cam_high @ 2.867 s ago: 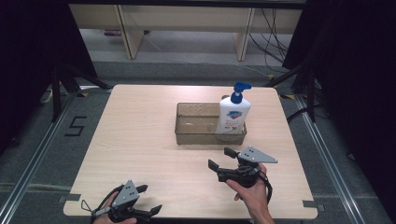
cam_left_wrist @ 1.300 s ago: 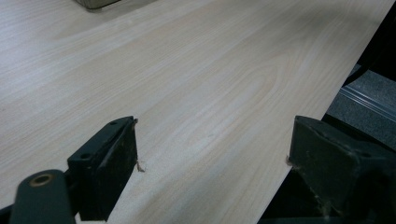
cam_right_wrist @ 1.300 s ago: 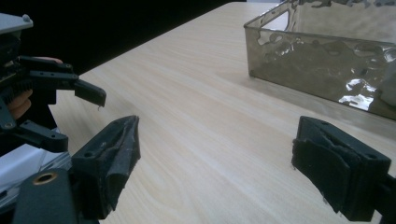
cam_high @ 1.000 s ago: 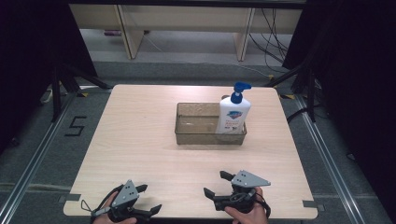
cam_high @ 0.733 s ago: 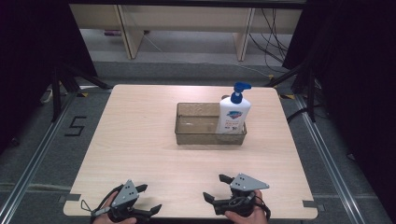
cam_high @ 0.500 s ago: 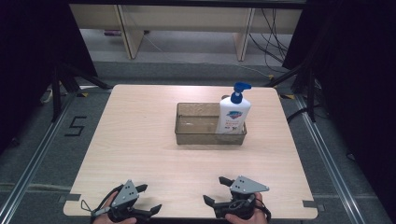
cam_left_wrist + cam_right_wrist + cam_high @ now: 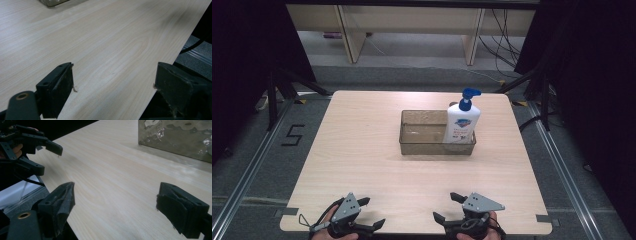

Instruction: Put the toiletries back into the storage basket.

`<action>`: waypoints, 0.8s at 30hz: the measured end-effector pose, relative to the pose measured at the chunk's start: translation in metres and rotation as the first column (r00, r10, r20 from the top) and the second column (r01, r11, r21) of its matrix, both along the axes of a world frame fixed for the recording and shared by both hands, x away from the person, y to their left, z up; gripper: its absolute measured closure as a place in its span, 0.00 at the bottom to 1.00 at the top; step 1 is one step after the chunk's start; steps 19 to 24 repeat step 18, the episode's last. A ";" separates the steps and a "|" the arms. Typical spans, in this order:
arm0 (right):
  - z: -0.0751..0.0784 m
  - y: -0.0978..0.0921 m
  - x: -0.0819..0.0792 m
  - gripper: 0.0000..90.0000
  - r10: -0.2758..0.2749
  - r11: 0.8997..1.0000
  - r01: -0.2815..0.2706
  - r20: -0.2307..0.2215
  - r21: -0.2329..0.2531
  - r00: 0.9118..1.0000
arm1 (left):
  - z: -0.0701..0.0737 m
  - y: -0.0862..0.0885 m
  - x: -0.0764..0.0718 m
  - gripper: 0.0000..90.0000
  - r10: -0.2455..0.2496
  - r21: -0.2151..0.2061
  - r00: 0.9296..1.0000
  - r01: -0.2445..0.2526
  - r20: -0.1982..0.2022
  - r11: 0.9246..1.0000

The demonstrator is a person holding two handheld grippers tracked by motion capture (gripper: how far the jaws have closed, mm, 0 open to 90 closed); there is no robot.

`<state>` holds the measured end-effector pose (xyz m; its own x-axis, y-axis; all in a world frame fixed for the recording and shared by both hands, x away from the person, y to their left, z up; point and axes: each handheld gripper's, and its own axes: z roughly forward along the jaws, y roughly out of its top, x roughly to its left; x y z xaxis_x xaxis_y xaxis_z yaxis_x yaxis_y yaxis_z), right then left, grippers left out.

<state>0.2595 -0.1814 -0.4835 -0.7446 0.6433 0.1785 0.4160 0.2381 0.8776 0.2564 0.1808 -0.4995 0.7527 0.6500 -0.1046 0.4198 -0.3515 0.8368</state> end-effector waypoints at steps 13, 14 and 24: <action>-0.001 -0.002 -0.001 0.17 -0.010 1.000 0.010 0.001 0.009 1.000 | 0.000 0.000 0.000 0.16 0.002 0.000 1.000 -0.002 0.001 1.000; -0.002 -0.001 -0.001 0.17 -0.007 1.000 0.007 -0.009 0.016 1.000 | 0.000 0.000 0.000 0.16 0.003 0.000 1.000 -0.003 0.001 1.000; -0.002 -0.001 -0.002 0.17 -0.012 1.000 0.012 -0.019 0.010 1.000 | 0.000 0.000 0.001 0.16 0.000 0.013 1.000 0.000 0.005 1.000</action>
